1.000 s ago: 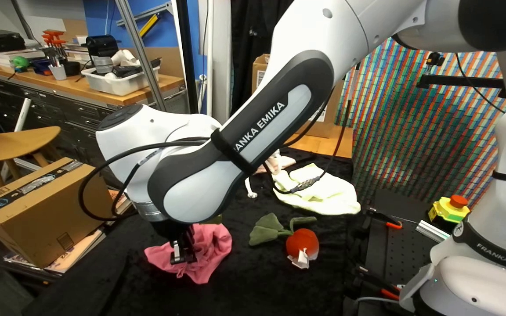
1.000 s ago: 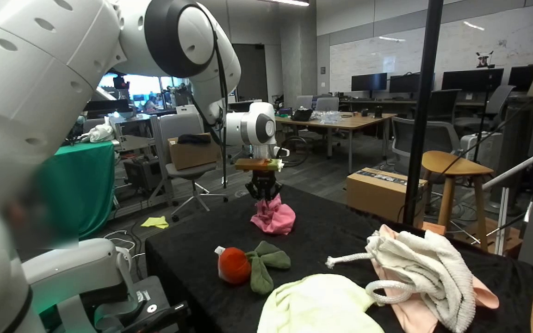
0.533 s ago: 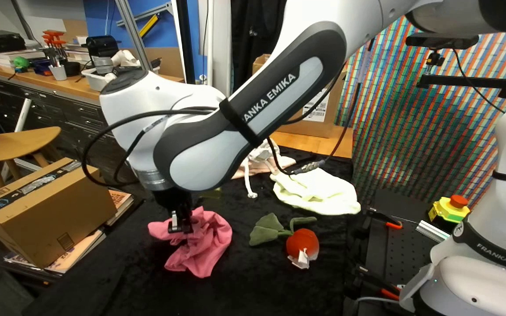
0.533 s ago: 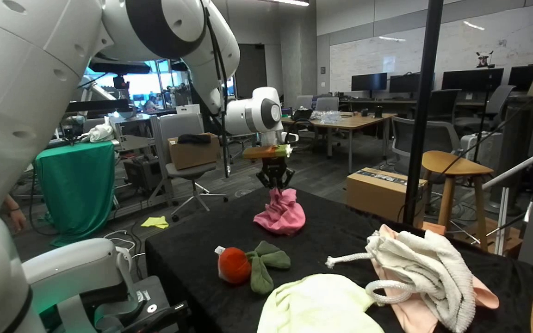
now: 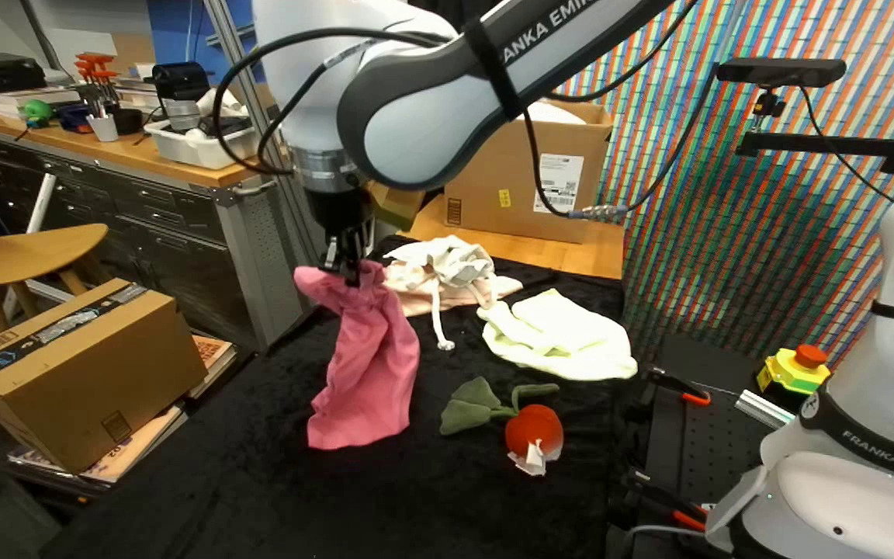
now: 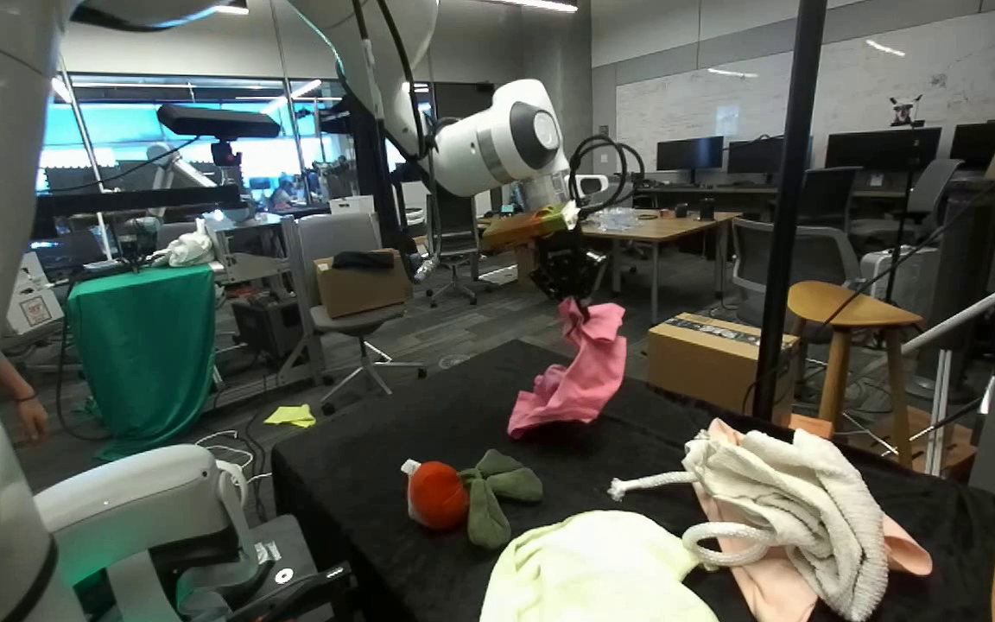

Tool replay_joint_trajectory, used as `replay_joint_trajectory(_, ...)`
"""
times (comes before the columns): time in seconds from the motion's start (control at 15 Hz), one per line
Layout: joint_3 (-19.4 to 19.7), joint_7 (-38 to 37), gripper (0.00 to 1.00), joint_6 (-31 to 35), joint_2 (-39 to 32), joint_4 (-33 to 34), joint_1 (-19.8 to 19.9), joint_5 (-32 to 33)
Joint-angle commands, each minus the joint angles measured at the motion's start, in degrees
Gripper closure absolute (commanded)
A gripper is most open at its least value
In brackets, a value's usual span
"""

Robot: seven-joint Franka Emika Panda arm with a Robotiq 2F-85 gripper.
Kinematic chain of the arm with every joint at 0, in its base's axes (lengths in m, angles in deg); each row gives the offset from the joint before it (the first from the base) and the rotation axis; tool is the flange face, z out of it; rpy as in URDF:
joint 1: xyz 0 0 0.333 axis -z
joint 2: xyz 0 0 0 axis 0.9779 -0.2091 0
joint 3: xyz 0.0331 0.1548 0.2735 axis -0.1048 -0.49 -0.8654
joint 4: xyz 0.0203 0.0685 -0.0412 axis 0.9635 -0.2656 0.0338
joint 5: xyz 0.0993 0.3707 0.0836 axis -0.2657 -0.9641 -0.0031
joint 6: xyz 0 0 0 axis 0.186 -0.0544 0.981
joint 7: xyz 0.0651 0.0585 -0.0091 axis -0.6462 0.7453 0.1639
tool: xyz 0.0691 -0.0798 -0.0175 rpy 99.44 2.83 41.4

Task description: Pile up all the objects on the table

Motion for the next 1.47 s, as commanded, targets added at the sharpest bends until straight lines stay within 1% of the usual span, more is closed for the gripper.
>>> replay_joint_trajectory(0.0,2.0,-6.9,0.97,2.2,7.3,-5.0,3.0,2.7)
replay_joint_trajectory(0.13,3.1,-10.4,0.97,2.0,9.0,-5.4,5.0,3.5)
replay_joint_trajectory(0.47,5.5,-20.3,0.97,1.5,10.3,-4.7,8.8,6.6)
replay_joint_trajectory(0.67,6.4,-25.6,0.97,0.8,9.9,-3.9,10.2,7.8)
replay_joint_trajectory(0.87,6.8,-28.9,0.96,-0.2,9.4,-3.4,11.2,8.4)
replay_joint_trajectory(0.93,6.9,-29.8,0.63,-0.5,9.3,-3.5,11.4,8.5)
replay_joint_trajectory(1.0,6.9,-30.4,0.62,-0.6,9.2,-3.5,11.6,8.5)
replay_joint_trajectory(1.2,6.9,-31.7,0.42,-0.9,9.0,-3.9,12.2,8.4)
replay_joint_trajectory(1.4,6.8,-31.8,0.17,-1.6,9.2,-4.6,12.6,7.6)
